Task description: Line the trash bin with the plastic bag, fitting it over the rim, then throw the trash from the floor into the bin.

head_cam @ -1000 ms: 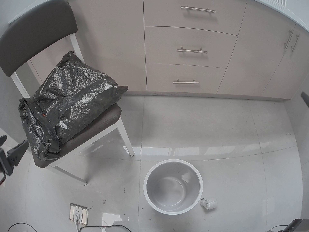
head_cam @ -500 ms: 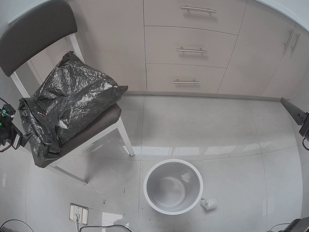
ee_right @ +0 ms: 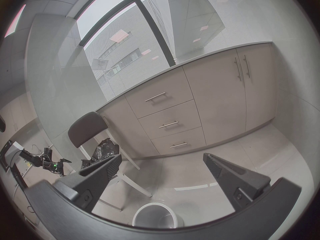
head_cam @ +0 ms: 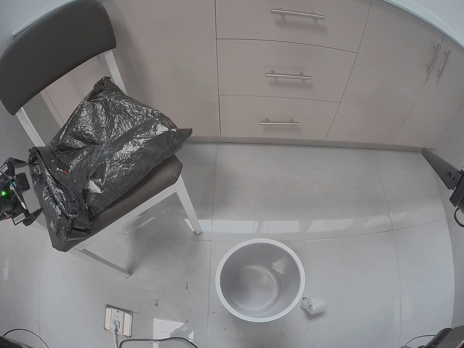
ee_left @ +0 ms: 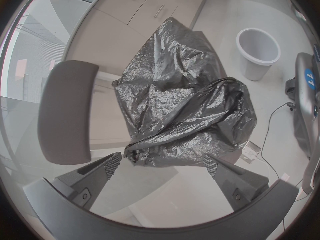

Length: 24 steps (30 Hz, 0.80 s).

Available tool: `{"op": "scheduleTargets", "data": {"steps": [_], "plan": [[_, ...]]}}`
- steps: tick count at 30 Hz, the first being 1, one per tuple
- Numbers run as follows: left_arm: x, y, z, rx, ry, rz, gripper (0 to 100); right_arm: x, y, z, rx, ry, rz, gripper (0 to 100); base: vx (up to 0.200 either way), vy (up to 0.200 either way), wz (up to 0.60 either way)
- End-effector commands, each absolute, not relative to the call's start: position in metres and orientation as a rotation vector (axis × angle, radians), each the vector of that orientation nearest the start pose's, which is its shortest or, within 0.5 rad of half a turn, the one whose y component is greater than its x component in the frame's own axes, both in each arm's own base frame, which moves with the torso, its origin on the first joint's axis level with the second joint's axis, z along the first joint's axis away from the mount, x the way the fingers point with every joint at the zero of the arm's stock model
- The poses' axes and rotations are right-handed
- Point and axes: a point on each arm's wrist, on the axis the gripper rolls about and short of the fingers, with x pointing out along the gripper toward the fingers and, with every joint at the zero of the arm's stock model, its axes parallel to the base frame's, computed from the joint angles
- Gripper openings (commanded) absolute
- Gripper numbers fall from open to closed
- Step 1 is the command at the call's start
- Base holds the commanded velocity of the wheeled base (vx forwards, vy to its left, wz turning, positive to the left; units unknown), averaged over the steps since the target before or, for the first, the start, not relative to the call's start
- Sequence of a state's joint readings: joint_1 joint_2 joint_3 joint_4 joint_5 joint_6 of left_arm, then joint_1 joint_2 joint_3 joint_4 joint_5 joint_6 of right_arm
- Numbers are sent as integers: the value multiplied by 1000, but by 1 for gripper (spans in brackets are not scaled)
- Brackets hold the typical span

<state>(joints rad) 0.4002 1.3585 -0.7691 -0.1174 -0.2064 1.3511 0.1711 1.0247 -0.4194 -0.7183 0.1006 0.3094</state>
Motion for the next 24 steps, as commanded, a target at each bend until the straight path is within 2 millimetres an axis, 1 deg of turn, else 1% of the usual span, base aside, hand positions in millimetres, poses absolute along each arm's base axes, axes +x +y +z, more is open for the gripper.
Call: {"op": "scheduleTargets", "data": {"steps": [1,6,9,10,11,14,16,18,22,24], "plan": [[207,84,193,1147,536,-213,100,132,25,228,311,-55,286,100,0,0,0],[218,77,182,1131,537,-284,100,135,26,223,310,-32,282,100,0,0,0],[229,78,177,1142,517,-282,100,136,26,221,310,-25,281,100,0,0,0],[229,78,177,1143,513,-281,100,136,26,221,310,-25,283,100,0,0,0],[235,77,173,1155,491,-279,100,137,26,221,310,-18,282,100,0,0,0],[241,75,174,1172,459,-271,100,139,27,220,310,-14,283,100,0,0,0],[250,74,171,1189,433,-262,100,140,27,218,309,-6,285,100,0,0,0],[252,73,169,1194,424,-266,100,140,27,218,309,-6,285,100,0,0,0],[254,61,164,1204,403,-302,100,138,27,218,309,-10,288,100,0,0,0],[257,57,164,1212,387,-310,100,138,27,218,309,-10,288,100,0,0,0]]}}
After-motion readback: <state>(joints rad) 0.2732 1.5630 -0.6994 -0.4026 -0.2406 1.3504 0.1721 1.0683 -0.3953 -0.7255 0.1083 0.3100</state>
